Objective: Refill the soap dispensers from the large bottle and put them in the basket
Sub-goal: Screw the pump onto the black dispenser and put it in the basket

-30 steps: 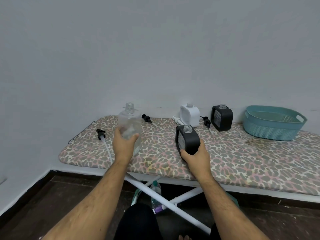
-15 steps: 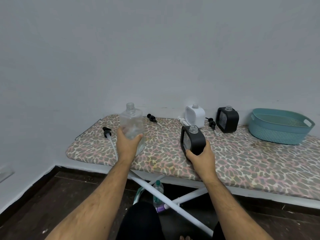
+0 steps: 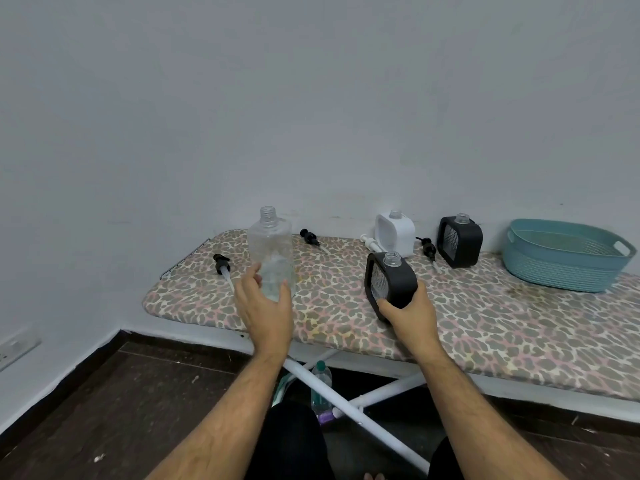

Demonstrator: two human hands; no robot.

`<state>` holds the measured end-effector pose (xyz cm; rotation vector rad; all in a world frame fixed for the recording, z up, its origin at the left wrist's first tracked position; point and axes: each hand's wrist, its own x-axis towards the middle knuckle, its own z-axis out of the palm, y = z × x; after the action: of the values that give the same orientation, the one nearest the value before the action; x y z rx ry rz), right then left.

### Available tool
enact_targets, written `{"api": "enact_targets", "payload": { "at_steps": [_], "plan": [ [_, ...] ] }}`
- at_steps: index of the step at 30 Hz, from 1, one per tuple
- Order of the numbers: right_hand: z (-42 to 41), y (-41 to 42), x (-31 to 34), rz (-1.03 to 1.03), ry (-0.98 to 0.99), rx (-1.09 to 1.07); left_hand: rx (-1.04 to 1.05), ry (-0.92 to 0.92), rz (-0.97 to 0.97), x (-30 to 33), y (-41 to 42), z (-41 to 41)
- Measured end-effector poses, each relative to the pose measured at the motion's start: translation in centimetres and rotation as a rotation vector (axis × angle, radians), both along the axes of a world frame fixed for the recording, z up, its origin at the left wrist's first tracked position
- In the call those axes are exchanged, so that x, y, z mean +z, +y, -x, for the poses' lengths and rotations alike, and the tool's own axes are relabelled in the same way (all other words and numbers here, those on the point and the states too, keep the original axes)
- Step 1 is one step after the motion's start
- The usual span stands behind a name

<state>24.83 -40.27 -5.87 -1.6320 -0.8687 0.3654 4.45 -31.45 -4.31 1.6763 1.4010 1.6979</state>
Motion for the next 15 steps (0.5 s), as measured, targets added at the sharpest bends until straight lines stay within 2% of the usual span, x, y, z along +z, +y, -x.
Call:
{"api": "enact_targets", "payload": {
  "at_steps": [6,15],
  "plan": [
    [-0.5,0.0,0.1,-0.009,-0.002,0.013,-0.306,0.034,-0.015,-0.4,-3.3,-4.4],
    [-1.6,0.1,0.5,0.000,-0.003,0.050,-0.396,0.233,0.202,-0.5,1.8,-8.5]
  ]
}}
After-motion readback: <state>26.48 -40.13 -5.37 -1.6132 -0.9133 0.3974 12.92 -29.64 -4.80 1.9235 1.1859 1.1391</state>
